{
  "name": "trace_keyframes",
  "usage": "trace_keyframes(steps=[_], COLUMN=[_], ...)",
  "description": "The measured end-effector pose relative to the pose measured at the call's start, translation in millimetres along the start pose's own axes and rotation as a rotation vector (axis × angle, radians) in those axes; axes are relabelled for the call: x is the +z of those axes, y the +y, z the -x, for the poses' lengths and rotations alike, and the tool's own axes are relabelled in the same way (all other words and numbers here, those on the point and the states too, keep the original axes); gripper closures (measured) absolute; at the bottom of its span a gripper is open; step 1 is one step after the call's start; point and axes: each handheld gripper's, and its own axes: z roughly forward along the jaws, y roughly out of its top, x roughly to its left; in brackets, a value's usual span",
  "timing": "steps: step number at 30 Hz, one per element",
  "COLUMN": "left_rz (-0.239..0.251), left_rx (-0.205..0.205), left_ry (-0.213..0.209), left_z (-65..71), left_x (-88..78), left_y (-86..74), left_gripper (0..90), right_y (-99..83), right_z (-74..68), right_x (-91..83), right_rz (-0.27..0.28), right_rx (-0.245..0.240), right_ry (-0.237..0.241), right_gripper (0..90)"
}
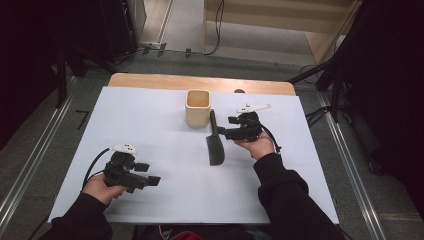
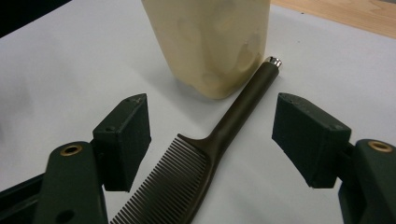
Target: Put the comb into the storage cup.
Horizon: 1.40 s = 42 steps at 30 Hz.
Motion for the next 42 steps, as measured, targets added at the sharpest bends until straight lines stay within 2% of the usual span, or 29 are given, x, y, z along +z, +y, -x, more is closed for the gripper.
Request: trace_keyframes(steps=[18, 25, 27, 30, 35, 36, 42], left_rz=[-0.003, -0.001, -0.001, -0.001, -0.001, -0.001, -0.004], left_rx=[0.003, 0.003, 0.002, 0.002, 0.003, 0.003, 0.005], left_ry=[-0.003, -0.004, -0.005, -0.004, -0.004, -0.005, -0.005], left_z=[0.0, -0.1, -0.1, 0.0, 0.0, 0.0, -0.1], left_x=[-0.4, -0.1, 0.0, -0.1, -0.1, -0.1, -0.4], left_y=[0.1, 0.1, 0.1, 0.1, 0.1, 0.1, 0.1], left_gripper=[22.1, 22.1, 22.1, 22.1, 22.1, 22.1, 22.1], right_y=[16.7, 14.5, 13.9, 12.9, 10.9, 10.3, 6.7], right_z=[5.4, 5.4, 4.9, 4.8, 0.3, -0.5, 0.2], right_x=[19.5, 26.8, 28.7, 31.3, 35.9, 37.0, 46.7], right_rz=[-0.01, -0.018, -0.023, -0.031, -0.077, -0.078, -0.078], right_rx=[-0.002, -0.01, -0.015, -0.011, -0.024, -0.027, -0.032], right_ry=[-0.002, 0.004, 0.009, 0.01, -0.051, -0.054, -0.024], right_gripper=[30.7, 35.9, 39.8, 53.8, 85.2, 87.6, 87.7])
